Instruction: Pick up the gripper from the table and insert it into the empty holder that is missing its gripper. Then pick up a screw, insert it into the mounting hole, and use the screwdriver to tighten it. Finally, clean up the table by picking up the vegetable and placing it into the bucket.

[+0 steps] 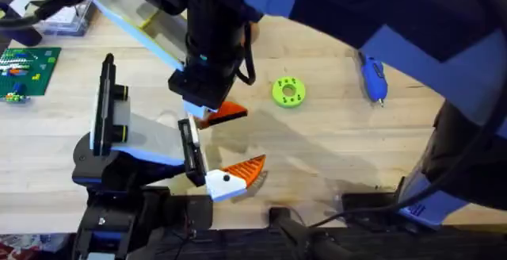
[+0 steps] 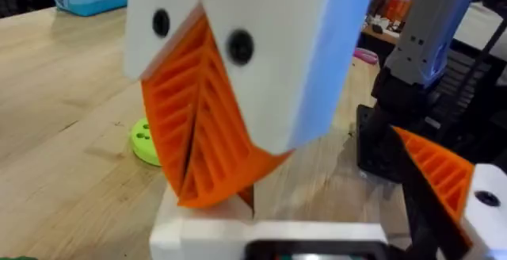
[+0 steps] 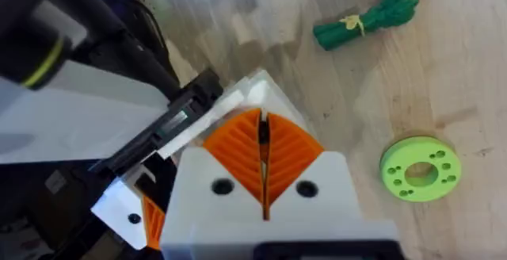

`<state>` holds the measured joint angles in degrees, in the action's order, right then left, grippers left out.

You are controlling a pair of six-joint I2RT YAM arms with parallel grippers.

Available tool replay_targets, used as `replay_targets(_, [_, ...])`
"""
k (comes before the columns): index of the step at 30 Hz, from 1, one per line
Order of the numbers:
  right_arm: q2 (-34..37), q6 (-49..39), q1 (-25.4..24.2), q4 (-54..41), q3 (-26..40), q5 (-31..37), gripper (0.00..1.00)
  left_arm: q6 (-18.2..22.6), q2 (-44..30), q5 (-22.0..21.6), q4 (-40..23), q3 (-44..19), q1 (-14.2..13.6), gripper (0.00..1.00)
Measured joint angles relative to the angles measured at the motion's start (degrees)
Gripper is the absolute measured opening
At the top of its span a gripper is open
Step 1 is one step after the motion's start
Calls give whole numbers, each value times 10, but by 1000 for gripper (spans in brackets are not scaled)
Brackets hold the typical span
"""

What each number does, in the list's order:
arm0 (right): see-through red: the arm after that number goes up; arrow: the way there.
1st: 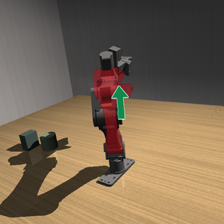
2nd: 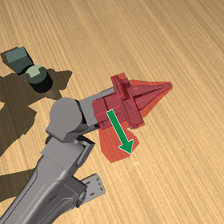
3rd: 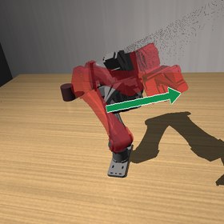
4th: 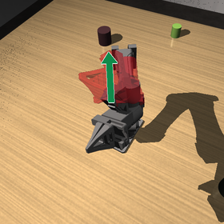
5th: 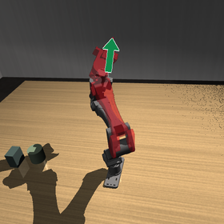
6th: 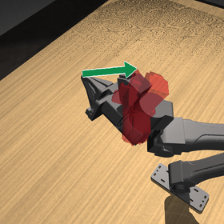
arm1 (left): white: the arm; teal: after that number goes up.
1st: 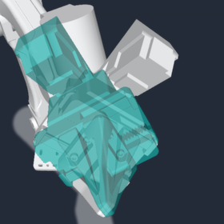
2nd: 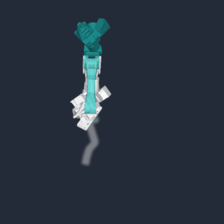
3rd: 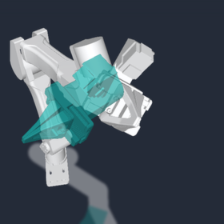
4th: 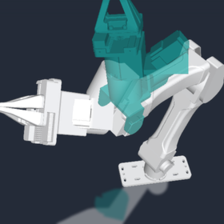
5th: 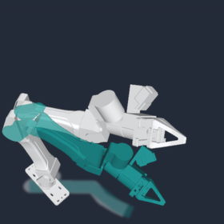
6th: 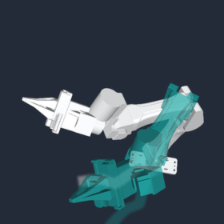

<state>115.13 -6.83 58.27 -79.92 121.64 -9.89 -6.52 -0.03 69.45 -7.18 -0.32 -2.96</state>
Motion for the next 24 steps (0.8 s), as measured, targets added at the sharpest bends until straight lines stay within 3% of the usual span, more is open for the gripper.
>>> replay_targets(24, [4, 0, 0, 5, 0, 6, 6, -7, 0, 0, -1, 0, 0, 988])
